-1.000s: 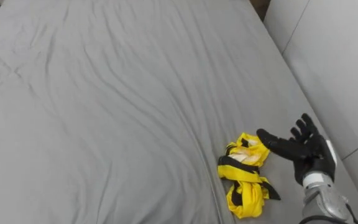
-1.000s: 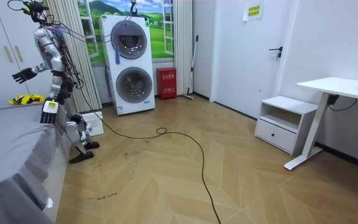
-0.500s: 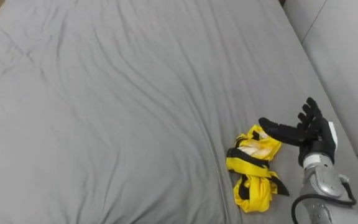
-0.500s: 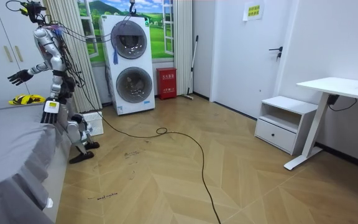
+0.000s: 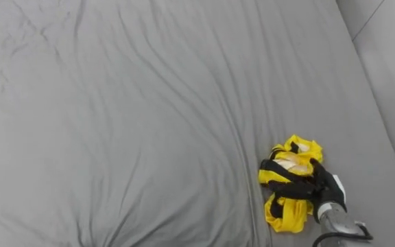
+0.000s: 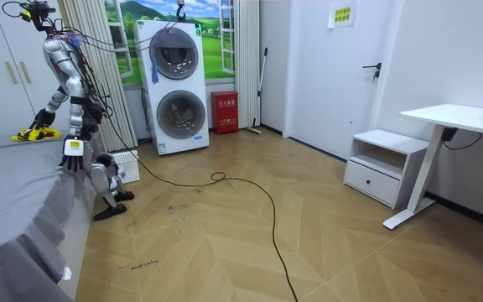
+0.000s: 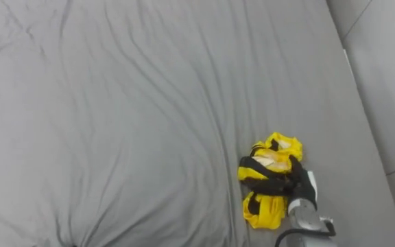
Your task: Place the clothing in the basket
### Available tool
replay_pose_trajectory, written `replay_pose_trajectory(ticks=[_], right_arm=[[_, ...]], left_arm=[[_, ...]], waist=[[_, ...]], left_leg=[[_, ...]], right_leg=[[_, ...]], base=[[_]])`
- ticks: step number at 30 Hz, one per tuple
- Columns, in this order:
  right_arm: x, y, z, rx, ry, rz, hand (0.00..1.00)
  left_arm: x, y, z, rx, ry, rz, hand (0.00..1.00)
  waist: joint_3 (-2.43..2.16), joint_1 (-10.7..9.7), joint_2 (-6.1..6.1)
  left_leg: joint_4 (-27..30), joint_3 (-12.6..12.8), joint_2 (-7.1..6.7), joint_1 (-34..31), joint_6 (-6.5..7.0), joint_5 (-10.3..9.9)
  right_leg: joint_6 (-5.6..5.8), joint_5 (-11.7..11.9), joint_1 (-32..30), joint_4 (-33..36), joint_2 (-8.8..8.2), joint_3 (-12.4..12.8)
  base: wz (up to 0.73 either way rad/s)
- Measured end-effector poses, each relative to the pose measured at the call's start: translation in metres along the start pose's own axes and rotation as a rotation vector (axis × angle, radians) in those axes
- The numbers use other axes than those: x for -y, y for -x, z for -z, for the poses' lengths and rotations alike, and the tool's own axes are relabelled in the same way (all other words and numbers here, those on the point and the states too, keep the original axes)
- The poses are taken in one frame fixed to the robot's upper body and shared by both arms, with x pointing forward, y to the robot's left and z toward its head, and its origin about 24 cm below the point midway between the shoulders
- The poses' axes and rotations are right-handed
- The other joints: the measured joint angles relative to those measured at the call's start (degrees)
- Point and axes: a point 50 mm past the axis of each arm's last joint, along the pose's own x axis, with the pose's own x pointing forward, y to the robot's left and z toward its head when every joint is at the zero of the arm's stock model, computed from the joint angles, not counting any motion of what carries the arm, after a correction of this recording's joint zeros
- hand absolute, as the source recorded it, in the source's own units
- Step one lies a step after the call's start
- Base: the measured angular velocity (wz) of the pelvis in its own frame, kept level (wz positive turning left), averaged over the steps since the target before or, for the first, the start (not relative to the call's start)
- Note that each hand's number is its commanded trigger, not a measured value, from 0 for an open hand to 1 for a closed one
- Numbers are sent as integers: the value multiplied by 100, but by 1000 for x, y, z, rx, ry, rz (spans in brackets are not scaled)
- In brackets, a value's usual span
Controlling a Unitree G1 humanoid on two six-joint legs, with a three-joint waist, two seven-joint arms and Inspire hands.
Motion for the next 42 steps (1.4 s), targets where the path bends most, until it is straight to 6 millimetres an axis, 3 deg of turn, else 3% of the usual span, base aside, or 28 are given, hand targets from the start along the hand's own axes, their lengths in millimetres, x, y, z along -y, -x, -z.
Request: replay_pose_trajectory(ticks=[5,6,7,8,14,19,24,32,42], right_arm=[[3,0,9,-38,18,-5,0],[4,0,13,-49,38,-5,24],[4,0,14,-52,55,-6,69],[4,0,15,-55,62,-6,100],[10,-2,20,-85,139,9,100],[17,2,41,-180,151,25,100],[19,3,48,-218,162,12,100],[18,1,43,-217,160,3,100],[20,0,41,-216,119,15,100]], left_arm=[[2,-1,-3,0,-2,4,0],[3,-1,-4,0,0,8,0],[4,-2,-4,0,-1,10,0],[4,-2,-4,-1,-2,10,0],[4,-2,-5,2,-7,6,0],[3,-3,-6,-7,-16,2,0],[3,-4,-7,-7,-17,2,0],[4,-4,-8,-2,-6,5,0],[7,-7,-11,-9,-13,9,0]], waist=[[-5,-15,8],[-5,-11,7],[-5,-3,7],[-5,-4,7],[-14,-19,-6],[-27,-4,-20],[-27,1,1],[-42,-11,53],[-20,79,117]], left_leg=[[2,-54,-49,-24,0,0],[2,-59,-51,-19,1,1],[-1,-60,-55,-17,1,1],[-2,-60,-56,-16,2,1],[-3,-113,-68,-28,26,16],[-4,-125,-70,-37,26,16],[-30,-149,-70,-50,26,16],[-27,-186,-66,-114,27,16],[-15,-188,-64,-141,36,21]], right_leg=[[8,-5,13,-11,-6,-109],[10,-7,25,-11,-7,-119],[11,-8,29,-11,-10,-126],[11,-8,30,-12,-11,-126],[21,-13,22,-30,-27,-127],[29,-11,80,-122,-28,-209],[29,-11,74,-128,-30,-271],[32,-7,12,-87,-29,-282],[36,-2,-1,-94,-34,-313]], base=[[10],[7],[5],[0],[0],[8],[5],[0],[1]])
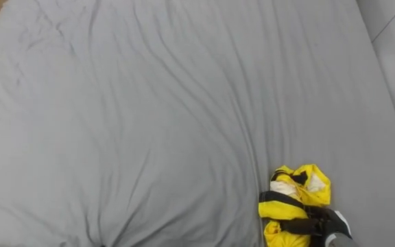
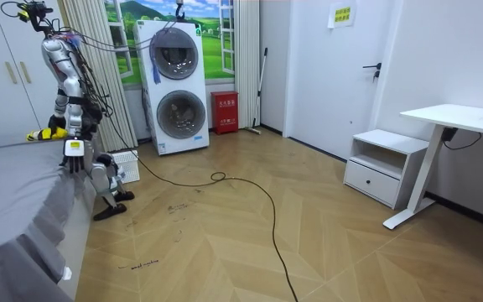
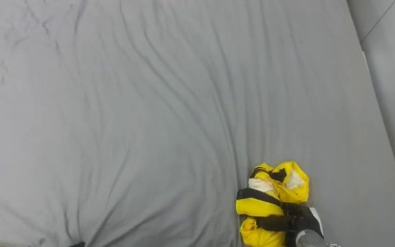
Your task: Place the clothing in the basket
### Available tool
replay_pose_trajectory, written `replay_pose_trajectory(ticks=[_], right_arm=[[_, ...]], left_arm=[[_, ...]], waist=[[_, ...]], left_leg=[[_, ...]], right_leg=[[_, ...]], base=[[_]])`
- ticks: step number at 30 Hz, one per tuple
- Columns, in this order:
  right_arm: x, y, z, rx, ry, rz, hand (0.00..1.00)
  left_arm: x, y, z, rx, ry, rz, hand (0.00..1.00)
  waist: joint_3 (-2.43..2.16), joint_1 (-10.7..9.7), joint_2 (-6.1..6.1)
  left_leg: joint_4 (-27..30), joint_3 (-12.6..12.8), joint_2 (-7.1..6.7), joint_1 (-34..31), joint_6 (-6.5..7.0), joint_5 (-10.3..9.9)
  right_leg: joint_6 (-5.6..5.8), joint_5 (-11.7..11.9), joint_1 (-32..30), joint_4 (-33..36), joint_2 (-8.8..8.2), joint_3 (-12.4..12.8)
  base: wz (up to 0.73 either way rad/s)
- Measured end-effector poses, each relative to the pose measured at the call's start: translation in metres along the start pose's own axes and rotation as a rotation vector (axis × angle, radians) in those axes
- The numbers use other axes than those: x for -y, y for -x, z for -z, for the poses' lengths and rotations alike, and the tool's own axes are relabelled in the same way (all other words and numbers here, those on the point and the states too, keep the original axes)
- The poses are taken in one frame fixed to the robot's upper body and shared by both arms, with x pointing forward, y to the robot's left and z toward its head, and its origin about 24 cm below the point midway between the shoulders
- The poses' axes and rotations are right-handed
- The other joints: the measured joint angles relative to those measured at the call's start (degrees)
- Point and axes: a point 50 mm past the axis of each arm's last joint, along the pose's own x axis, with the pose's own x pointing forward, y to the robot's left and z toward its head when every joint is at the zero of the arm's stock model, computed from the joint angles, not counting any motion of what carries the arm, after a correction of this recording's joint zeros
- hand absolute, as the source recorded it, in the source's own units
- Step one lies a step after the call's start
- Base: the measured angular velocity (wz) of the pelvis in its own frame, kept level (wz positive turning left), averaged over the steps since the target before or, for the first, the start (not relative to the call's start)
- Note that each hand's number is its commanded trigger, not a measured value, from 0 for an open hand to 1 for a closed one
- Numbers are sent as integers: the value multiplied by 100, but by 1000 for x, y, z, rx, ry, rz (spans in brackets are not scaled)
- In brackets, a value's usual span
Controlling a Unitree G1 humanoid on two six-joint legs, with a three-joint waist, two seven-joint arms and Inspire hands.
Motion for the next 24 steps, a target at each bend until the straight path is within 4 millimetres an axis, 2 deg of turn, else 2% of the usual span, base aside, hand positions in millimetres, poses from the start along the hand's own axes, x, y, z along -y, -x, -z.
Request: replay_pose_trajectory(ticks=[2,8,10,14,16,18,20,22,24], right_arm=[[2,0,-3,8,-35,7,100],[1,3,-46,175,-224,-9,100],[-2,14,-58,282,-238,-54,100],[0,28,-65,381,-259,-101,100],[0,32,-66,403,-262,-111,100],[1,33,-68,413,-267,-113,100],[6,36,-66,412,-280,-107,100],[15,41,-66,437,-307,-91,100],[24,44,-69,465,-331,-69,100]], left_arm=[[0,0,1,-5,6,-2,0],[-6,2,8,-20,21,-22,0],[-11,5,18,-40,36,-36,0],[-20,10,33,-76,58,-70,0],[-23,12,39,-90,66,-83,0],[-26,12,40,-96,62,-90,0],[-27,13,43,-115,61,-95,0],[-28,13,45,-138,69,-107,0],[-31,15,50,-159,69,-116,0]], waist=[[-3,10,8],[-9,-94,14],[-9,-185,-1],[11,-351,-81],[-7,-503,-156],[-7,-662,-158],[-12,-734,-147],[-7,-908,-121],[-14,-986,-86]], left_leg=[[-20,29,-1,10,0,0],[-131,84,-9,138,3,3],[-239,166,-18,335,3,3],[-409,355,-9,738,2,2],[-410,477,-2,848,1,1],[-414,590,8,886,4,-1],[-412,715,24,968,29,-19],[-409,811,48,1077,38,-62],[-409,971,97,1180,55,-139]], right_leg=[[0,0,-3,-3,0,23],[6,-4,12,-44,-8,102],[15,-9,216,-114,-10,158],[46,-27,443,-113,-13,361],[47,-28,543,-114,-20,508],[47,-27,544,-106,-23,586],[51,-25,539,-92,-22,716],[62,-18,601,-84,-5,828],[71,-18,619,-87,27,964]], base=[[-7],[-6],[-10],[-25],[-32],[-26],[-34],[-25],[-38]])
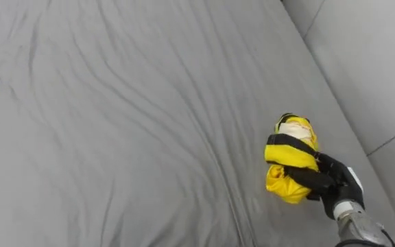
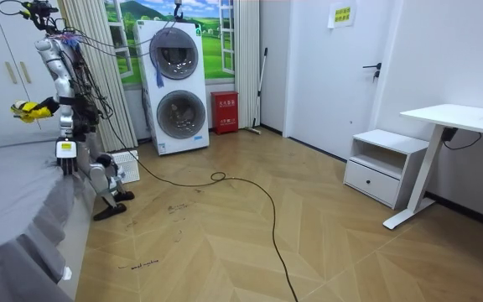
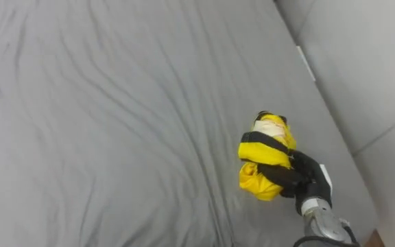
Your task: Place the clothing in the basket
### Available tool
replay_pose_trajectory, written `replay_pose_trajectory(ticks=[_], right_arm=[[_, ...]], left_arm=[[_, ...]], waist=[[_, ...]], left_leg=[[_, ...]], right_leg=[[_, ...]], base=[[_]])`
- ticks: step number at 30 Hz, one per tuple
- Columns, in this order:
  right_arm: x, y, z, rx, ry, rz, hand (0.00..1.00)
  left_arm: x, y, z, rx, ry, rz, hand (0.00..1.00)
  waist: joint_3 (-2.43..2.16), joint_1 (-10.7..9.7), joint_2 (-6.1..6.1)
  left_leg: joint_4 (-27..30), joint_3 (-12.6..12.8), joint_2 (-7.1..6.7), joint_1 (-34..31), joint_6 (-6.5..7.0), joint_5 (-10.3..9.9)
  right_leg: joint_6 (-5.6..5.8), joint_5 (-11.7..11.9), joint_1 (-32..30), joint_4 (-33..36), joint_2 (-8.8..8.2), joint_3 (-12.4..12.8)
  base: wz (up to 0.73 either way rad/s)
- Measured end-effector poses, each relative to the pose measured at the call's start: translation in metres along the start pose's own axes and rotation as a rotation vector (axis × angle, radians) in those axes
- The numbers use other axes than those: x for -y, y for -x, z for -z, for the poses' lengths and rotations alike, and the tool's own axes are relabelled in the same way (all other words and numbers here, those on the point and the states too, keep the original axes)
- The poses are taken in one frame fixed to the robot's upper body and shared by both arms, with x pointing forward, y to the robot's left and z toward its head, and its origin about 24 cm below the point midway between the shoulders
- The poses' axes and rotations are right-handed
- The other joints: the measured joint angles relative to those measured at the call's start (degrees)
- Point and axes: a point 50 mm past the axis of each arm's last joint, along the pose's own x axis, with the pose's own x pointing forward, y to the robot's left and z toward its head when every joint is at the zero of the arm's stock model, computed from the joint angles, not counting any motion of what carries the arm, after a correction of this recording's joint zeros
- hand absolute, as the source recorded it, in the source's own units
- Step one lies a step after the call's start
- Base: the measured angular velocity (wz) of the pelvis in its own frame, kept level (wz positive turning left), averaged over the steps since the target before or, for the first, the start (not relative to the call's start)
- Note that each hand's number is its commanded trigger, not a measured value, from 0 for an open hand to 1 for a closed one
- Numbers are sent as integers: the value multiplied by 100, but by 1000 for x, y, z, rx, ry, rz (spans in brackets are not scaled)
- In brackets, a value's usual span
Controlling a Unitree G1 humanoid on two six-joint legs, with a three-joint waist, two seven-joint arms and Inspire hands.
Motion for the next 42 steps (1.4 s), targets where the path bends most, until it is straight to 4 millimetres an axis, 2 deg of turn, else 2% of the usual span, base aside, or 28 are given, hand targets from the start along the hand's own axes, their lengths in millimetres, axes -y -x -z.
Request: replay_pose_trajectory(ticks=[4,6,8,12,18,20,23,24,30,32,34,38,40,42], right_arm=[[21,2,-10,41,-38,82,100],[27,4,-9,39,-43,118,100],[31,5,-7,28,-43,136,100],[39,11,2,-7,-42,165,100],[59,18,24,-106,-80,229,100],[67,21,34,-153,-92,262,100],[76,24,46,-220,-73,272,100],[79,23,47,-235,-57,274,100],[95,9,33,-254,47,284,100],[100,9,33,-275,84,305,100],[104,6,31,-285,95,318,100],[107,4,31,-303,93,338,100],[110,1,26,-284,105,344,100],[108,-1,25,-283,113,350,100]], left_arm=[[-7,1,11,-61,-3,-29,0],[-8,1,13,-84,-25,-36,0],[-9,1,16,-106,-43,-44,0],[-11,3,24,-143,-51,-58,0],[-15,5,33,-207,-76,-71,0],[-15,5,34,-219,-79,-71,0],[-13,6,36,-228,-103,-59,0],[-10,6,36,-227,-123,-48,0],[-4,7,39,-239,-170,0,0],[-2,7,40,-241,-176,19,0],[1,6,37,-235,-187,38,0],[4,5,33,-235,-172,56,0],[8,3,27,-219,-174,69,0],[9,2,23,-209,-204,74,0]], waist=[[-3,-84,23],[-3,-117,23],[4,-243,35],[4,-337,57],[8,-616,109],[8,-631,139],[13,-705,254],[8,-721,329],[14,-914,743],[33,-916,838],[25,-912,962],[30,-899,1023],[60,-893,1075],[71,-884,1075]], left_leg=[[-2,333,71,177,24,-87],[-13,450,89,226,31,-102],[-13,497,91,239,43,-111],[-15,668,125,305,49,-141],[-4,861,174,357,43,-188],[2,938,194,336,35,-200],[20,995,210,192,38,-203],[20,1015,212,109,40,-202],[45,1108,220,-252,56,-208],[44,1131,221,-303,58,-206],[46,1152,217,-484,68,-196],[114,1166,217,-701,73,-185],[205,1162,220,-880,74,-185],[215,1145,211,-960,77,-183]], right_leg=[[54,45,-5,76,60,388],[70,77,-4,76,84,510],[84,92,-10,83,86,555],[107,138,-17,75,142,804],[103,166,-30,74,169,945],[96,181,-80,85,177,984],[101,226,-250,95,205,1079],[111,255,-354,96,216,1130],[134,298,-805,189,241,1287],[133,297,-880,201,247,1318],[129,282,-1136,317,261,1377],[119,257,-1410,449,264,1405],[130,234,-1596,541,246,1417],[136,197,-1729,653,244,1448]], base=[[-50],[-34],[-20],[-22],[-18],[-18],[-16],[-22],[-16],[-9],[-18],[-8],[0],[-4]])
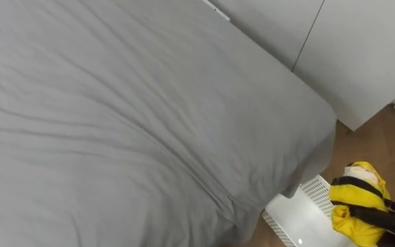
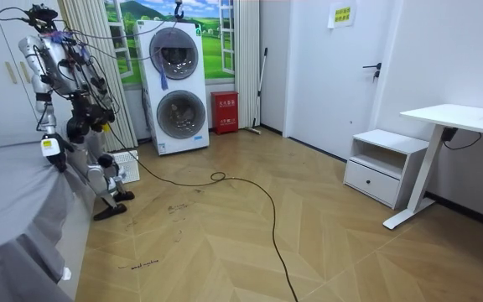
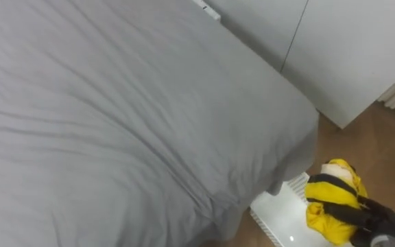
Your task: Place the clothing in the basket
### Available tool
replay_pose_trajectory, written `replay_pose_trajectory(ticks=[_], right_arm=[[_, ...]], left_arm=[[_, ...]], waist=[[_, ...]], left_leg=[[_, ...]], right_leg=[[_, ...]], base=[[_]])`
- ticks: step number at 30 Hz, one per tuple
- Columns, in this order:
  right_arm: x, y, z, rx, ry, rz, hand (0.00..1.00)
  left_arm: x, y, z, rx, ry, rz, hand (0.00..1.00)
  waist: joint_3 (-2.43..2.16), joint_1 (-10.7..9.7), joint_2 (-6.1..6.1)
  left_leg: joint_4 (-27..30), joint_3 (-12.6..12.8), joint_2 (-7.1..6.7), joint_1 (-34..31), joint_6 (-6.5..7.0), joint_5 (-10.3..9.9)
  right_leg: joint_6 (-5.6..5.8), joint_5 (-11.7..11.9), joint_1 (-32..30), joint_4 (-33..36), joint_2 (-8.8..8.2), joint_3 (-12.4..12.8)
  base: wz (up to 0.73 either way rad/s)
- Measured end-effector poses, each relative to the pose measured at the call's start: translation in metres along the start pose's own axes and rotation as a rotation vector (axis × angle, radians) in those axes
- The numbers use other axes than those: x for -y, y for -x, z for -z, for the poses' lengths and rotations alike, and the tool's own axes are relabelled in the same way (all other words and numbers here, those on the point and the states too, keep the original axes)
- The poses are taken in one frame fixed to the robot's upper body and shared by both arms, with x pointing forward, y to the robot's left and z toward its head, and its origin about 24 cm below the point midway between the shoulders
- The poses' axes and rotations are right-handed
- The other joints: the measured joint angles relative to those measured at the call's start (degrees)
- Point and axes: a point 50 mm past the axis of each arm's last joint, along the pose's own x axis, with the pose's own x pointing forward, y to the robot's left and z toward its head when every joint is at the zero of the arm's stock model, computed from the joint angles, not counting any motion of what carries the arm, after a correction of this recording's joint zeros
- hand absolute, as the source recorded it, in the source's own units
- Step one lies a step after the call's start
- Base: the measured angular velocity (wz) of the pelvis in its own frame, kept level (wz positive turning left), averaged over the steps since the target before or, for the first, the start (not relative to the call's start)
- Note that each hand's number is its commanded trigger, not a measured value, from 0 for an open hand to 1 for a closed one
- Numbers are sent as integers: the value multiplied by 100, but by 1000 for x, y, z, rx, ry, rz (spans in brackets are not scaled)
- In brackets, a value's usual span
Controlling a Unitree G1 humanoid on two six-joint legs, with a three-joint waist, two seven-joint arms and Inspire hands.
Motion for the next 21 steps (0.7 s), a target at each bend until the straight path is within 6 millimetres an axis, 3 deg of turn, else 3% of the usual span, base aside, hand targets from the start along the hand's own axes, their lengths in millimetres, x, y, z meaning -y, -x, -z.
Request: replay_pose_trajectory(ticks=[1,2,9,21], right_arm=[[-1,0,1,-9,5,0,82],[-1,-1,2,-15,3,1,0],[-7,-4,3,-45,-15,27,0],[-6,-4,5,-53,-82,76,0]], left_arm=[[-1,0,-2,5,-9,-2,0],[-2,0,-3,7,-8,-3,0],[-3,0,-14,30,10,-3,0],[-4,0,-17,36,18,0,0]], waist=[[9,25,-12],[12,39,-17],[33,70,-39],[33,73,-36]], left_leg=[[-4,-1,-6,-19,6,3],[-4,-1,-7,-30,13,8],[-4,6,-40,-272,49,77],[-5,-87,-42,-347,46,85]], right_leg=[[-3,-24,-57,69,-1,14],[-4,-29,-79,86,0,22],[-4,-72,-451,336,-10,61],[-14,-66,-472,268,-18,-6]], base=[[-4],[0],[-1],[2]])
